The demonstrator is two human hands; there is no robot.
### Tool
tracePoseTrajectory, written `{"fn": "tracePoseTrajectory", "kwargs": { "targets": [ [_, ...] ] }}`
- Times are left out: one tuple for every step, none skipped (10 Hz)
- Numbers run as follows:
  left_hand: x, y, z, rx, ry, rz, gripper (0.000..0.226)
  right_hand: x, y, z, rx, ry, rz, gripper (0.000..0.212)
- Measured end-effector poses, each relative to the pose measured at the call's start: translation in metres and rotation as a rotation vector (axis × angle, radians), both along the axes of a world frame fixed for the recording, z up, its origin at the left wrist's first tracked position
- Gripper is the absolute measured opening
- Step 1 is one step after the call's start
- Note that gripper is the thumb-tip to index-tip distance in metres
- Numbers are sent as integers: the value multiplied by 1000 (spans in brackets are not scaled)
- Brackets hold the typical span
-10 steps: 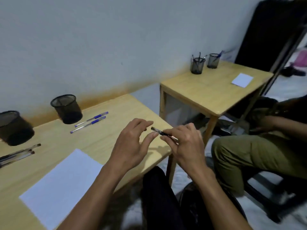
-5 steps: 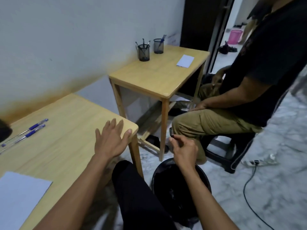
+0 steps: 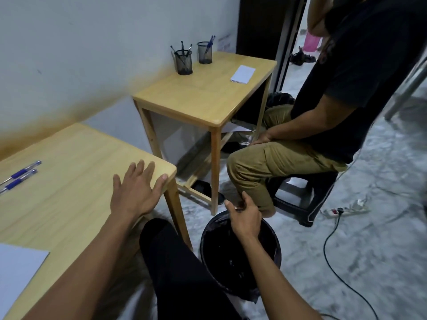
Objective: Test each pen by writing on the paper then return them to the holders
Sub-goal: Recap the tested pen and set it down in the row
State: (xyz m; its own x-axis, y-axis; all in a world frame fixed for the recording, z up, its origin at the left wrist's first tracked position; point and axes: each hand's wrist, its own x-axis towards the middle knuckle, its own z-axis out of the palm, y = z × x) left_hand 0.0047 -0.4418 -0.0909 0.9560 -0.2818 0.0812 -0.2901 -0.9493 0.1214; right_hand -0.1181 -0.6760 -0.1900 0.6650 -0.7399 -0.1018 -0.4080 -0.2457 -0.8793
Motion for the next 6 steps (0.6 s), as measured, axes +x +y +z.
{"fn": "tracePoseTrajectory", "kwargs": {
  "targets": [
    [0,0,0,-1,-6,-1,74,-1,0,1,21,-24,1,81],
    [-2,0,1,3,-5,4,74,0,0,4,34,-51,0,83],
    [-3,0,2,2,-3,6,74,2,0,5,49,-68,-6,84],
    [-2,0,2,-1,2,5,74,2,2,9,62,-95,-8,82],
    [-3,0,4,-21,14,3,73,3,7,25,63,-138,16,77],
    [-2,0,9,-70,49,13,70,6,20,54,70,-201,73,69]
  ]
}}
